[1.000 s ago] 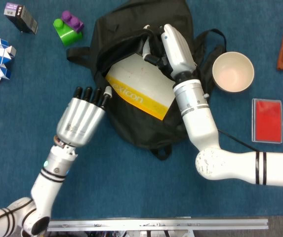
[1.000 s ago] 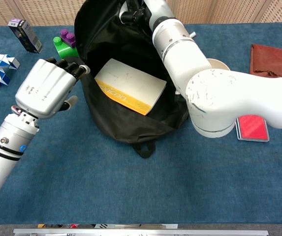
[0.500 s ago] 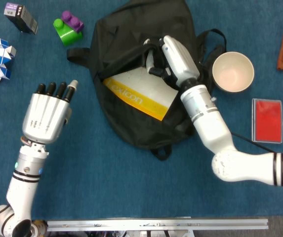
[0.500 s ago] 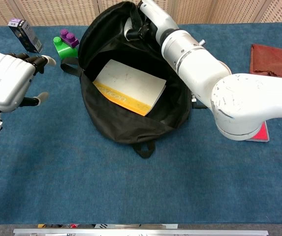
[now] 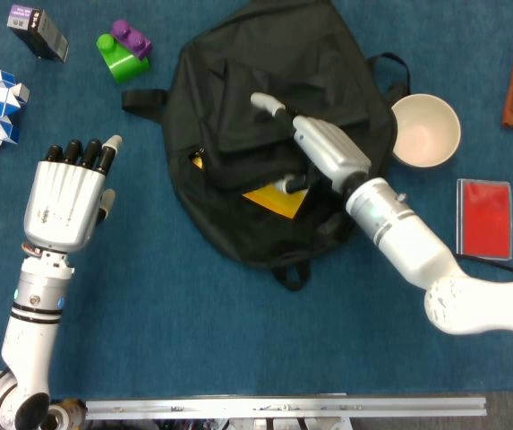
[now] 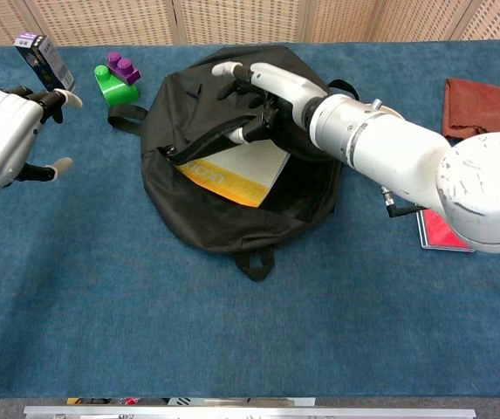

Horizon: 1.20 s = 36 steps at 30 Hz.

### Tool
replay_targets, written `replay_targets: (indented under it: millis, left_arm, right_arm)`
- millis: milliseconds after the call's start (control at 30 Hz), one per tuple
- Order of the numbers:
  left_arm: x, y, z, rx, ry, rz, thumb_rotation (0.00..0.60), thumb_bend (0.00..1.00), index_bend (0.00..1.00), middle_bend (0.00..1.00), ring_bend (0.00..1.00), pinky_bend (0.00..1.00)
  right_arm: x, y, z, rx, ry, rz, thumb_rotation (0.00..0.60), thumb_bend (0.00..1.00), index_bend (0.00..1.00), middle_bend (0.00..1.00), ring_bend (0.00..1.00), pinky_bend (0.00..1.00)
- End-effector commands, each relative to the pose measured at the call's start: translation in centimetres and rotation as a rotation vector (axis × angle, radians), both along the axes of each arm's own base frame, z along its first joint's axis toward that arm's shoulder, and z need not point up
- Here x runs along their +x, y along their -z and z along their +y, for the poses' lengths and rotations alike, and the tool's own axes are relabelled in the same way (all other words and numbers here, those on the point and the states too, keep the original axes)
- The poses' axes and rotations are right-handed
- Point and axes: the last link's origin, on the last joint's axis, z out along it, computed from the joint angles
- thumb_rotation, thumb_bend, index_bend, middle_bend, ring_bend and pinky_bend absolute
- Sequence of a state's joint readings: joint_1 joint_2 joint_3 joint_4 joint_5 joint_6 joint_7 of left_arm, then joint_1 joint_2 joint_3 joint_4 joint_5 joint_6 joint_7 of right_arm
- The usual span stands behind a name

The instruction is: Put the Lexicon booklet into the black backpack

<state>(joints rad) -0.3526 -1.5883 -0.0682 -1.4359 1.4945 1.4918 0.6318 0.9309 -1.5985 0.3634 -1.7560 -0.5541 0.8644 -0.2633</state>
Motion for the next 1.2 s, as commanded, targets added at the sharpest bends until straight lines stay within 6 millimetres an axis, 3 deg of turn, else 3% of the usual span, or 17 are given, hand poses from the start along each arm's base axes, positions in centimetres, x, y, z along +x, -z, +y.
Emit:
replay_targets:
  millis: [33,100,167,433,567,733,867,1033,1200]
  left_arm:
    - [-0.1,-0.1,0.1,0.003,-0.004,0.002,0.6,0.2,0.26,0.41,0.39,0.53]
    - [-0.1,-0.2,0.3,0.004,-0.009,0.002,0.6,0.2,0.26,0.41,0.39,0.53]
    - [-0.1,-0.3,0.3,0.006,-0.011,0.003,0.6,0.2,0.26,0.41,0.39,0.53]
    - [-0.3,-0.9,0.6,0.014,-0.028,-0.013,0.6,0.2,0.26,0.4,0.39,0.53]
    - [-0.8,-1.6,0.7,0.019,-0.05,-0.034,0.6,0.2,0.26,0.4,0.39,0.53]
    - [-1.5,-2.8,0.6,0.036,-0.064,-0.055,0.6,0.2,0.26,0.4,0.39,0.53]
    - [-2.1,-3.6,0.3,0.041,-0.067,-0.101,0.6,0.2,0.26,0.4,0.39,0.53]
    - [-3.4,-4.7,-0.1,0.04,-0.097,-0.163,0.6,0.2,0.27,0.41,0.39,0.53]
    - [-4.8,-6.3,-0.4,0.067,-0.134,-0.157,0.6,0.2,0.27,0.41,0.39,0.53]
  right_arm:
    - [0.0,-0.4,0.2,-0.02,-0.028,0.029,0.6,0.11,0.0,0.07,0.0,0.04]
    - [-0.1,-0.6,0.3,-0.038,-0.05,0.042,0.6,0.02,0.0,0.04,0.0,0.02]
    - [0.0,-0.9,0.5,-0.046,-0.061,0.038,0.6,0.0,0.0,0.02,0.0,0.0]
    - [0.1,-3.2,1.5,-0.053,-0.126,0.006,0.6,0.0,0.0,0.02,0.0,0.0]
    - [-1.1,-5.0,2.0,-0.072,-0.145,0.03,0.6,0.0,0.0,0.02,0.0,0.0]
    - [-4.4,-8.3,2.0,-0.188,-0.132,0.101,0.6,0.0,0.0,0.05,0.0,0.0]
    - [-7.5,-10.8,2.3,-0.311,-0.054,0.109,0.6,0.04,0.01,0.18,0.04,0.07]
    - [-11.9,-14.1,3.2,-0.454,0.002,0.186,0.6,0.2,0.19,0.31,0.17,0.24]
    - [-17.0,-16.8,5.4,-0.54,0.021,0.335,0.6,0.21,0.33,0.42,0.28,0.41]
